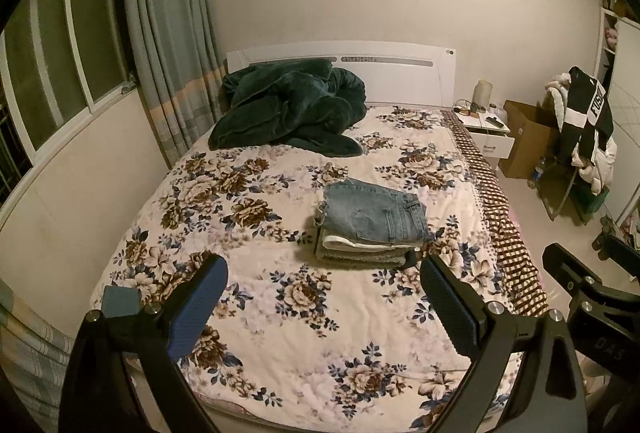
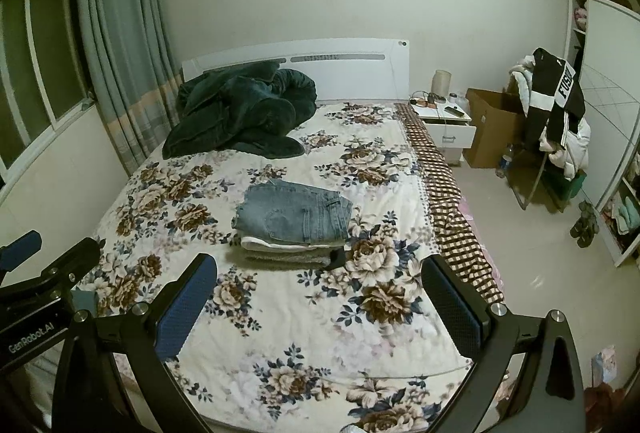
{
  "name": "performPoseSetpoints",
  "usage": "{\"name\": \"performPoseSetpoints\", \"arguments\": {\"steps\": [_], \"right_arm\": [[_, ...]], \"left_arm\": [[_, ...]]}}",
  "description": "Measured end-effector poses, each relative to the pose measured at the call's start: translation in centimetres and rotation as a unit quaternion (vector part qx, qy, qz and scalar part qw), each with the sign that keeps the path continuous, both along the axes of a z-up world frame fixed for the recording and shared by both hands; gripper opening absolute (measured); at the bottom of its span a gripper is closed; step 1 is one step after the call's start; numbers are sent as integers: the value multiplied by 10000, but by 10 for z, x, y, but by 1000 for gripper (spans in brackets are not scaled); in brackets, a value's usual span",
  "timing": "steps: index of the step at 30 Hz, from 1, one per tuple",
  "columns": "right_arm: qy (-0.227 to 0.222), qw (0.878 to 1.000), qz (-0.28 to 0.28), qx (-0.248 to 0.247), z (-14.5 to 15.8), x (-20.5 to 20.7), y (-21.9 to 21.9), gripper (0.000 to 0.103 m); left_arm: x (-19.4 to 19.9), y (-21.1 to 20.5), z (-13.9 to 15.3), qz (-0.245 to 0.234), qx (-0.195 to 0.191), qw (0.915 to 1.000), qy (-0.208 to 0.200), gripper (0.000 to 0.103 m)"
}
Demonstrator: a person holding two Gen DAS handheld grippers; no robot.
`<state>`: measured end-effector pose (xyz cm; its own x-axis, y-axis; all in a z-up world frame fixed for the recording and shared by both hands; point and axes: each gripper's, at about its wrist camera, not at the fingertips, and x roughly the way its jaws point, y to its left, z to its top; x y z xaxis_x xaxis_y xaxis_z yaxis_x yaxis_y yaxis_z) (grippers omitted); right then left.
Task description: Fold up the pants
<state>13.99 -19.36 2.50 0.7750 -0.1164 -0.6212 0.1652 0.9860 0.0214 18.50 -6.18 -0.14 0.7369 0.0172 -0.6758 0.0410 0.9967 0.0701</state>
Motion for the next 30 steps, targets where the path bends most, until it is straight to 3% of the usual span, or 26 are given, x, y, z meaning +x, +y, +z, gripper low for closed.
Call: {"name": "performPoseSetpoints", "arguments": {"steps": [30], "right_arm": [[-26, 10000, -13, 14, -1, 4, 3, 103]], "left_arm": [[5, 8, 16, 39, 51, 9997, -224, 99]]}}
